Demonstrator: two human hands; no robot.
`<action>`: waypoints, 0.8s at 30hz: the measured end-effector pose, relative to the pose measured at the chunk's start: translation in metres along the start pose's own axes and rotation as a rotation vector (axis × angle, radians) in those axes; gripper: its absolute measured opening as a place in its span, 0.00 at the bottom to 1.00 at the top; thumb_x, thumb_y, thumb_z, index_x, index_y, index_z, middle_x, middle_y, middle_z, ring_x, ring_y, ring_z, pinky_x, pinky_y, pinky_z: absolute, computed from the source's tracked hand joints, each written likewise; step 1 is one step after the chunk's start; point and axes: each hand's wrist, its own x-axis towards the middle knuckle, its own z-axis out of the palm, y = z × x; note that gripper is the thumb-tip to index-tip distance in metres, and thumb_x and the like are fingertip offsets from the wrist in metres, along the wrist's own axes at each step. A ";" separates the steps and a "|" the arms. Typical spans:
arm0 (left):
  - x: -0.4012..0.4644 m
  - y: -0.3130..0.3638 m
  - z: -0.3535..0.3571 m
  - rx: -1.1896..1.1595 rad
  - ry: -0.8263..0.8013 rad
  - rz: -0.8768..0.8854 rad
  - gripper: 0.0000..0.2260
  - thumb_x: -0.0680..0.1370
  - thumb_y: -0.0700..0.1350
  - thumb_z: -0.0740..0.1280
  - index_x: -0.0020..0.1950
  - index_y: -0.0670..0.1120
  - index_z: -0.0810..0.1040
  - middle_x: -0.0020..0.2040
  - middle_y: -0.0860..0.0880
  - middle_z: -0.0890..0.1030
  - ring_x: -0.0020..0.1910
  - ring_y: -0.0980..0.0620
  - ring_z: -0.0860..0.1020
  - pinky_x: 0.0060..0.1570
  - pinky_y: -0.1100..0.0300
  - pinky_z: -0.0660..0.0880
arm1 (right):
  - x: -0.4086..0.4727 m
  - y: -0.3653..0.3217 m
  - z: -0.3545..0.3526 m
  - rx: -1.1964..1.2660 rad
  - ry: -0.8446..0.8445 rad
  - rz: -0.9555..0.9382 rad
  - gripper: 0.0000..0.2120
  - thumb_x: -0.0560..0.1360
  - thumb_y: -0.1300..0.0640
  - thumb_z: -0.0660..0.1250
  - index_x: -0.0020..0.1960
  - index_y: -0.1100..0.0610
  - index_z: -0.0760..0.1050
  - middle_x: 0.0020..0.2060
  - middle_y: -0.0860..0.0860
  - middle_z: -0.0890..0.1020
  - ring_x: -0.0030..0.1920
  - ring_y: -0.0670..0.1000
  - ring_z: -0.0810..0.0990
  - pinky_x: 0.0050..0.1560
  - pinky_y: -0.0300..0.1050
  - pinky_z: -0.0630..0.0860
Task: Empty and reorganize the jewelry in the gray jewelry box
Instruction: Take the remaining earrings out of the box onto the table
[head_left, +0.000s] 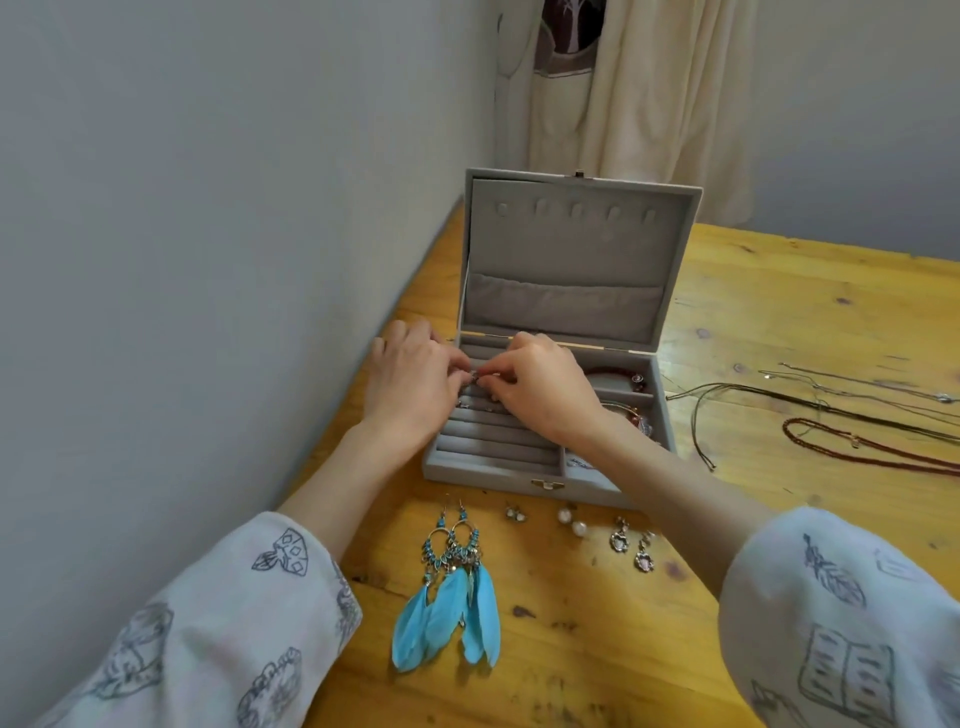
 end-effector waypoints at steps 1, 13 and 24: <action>0.000 0.001 0.000 -0.004 0.007 -0.002 0.12 0.77 0.50 0.63 0.59 0.52 0.78 0.57 0.47 0.74 0.59 0.47 0.67 0.57 0.53 0.64 | 0.001 -0.001 0.001 -0.002 0.014 0.003 0.12 0.77 0.52 0.62 0.57 0.52 0.79 0.51 0.54 0.77 0.55 0.55 0.72 0.56 0.53 0.70; -0.015 0.004 -0.018 -0.114 0.075 0.003 0.09 0.77 0.47 0.63 0.54 0.47 0.80 0.55 0.48 0.79 0.58 0.48 0.69 0.56 0.55 0.63 | -0.008 -0.008 -0.014 0.227 0.012 0.117 0.05 0.75 0.60 0.64 0.48 0.59 0.78 0.45 0.52 0.81 0.48 0.50 0.76 0.50 0.44 0.74; -0.102 0.032 -0.036 -0.431 -0.053 -0.023 0.06 0.75 0.44 0.67 0.50 0.49 0.82 0.44 0.54 0.77 0.48 0.57 0.72 0.50 0.65 0.69 | -0.118 -0.022 -0.033 0.494 0.092 0.234 0.06 0.74 0.58 0.67 0.51 0.56 0.80 0.36 0.44 0.79 0.36 0.40 0.76 0.36 0.27 0.72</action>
